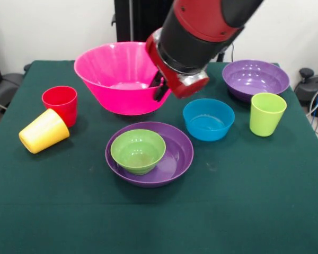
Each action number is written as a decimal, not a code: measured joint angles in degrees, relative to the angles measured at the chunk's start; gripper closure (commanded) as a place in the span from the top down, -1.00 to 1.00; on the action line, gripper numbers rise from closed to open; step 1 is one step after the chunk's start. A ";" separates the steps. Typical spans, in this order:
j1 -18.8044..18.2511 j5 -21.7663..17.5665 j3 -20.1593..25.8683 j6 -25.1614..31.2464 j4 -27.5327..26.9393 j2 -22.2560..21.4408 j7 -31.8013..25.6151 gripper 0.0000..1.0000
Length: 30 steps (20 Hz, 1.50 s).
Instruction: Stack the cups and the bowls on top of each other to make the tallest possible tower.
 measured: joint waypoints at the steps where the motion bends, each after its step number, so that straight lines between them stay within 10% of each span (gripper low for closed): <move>1: 0.00 -0.19 0.00 -0.65 0.43 -0.09 0.00 -1.00; 30: -0.02 -0.75 2.10 -7.42 2.76 2.90 0.00 -1.00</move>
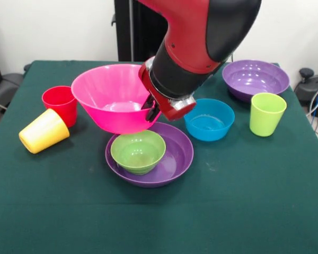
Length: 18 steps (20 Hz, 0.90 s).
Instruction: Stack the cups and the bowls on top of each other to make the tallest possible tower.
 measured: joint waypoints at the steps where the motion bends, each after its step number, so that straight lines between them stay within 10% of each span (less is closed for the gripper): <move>1: -0.01 0.00 0.04 -0.23 0.00 0.14 0.00 -1.00; 18: -0.46 -0.04 0.38 -2.15 -0.27 2.30 0.00 -1.00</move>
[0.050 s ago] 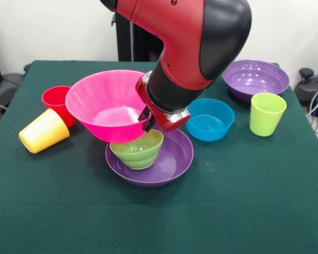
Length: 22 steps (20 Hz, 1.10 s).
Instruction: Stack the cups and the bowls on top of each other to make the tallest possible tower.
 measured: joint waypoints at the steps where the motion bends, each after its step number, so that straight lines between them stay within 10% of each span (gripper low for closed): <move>1: -0.04 0.00 0.00 0.01 -0.12 0.01 0.00 -1.00; 22: -0.63 1.14 -0.08 2.02 -10.10 2.62 0.00 -1.00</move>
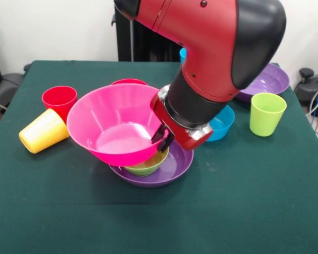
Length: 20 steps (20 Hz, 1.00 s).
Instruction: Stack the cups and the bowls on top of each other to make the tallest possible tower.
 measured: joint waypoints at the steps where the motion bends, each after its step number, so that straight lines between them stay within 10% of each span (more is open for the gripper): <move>1: -0.04 0.08 -0.01 0.06 -0.30 0.09 0.00 -1.00; 2: -0.11 0.45 0.01 0.08 -1.27 0.48 0.00 1.00; 20: -0.11 4.98 0.78 0.10 -1.40 0.94 0.00 1.00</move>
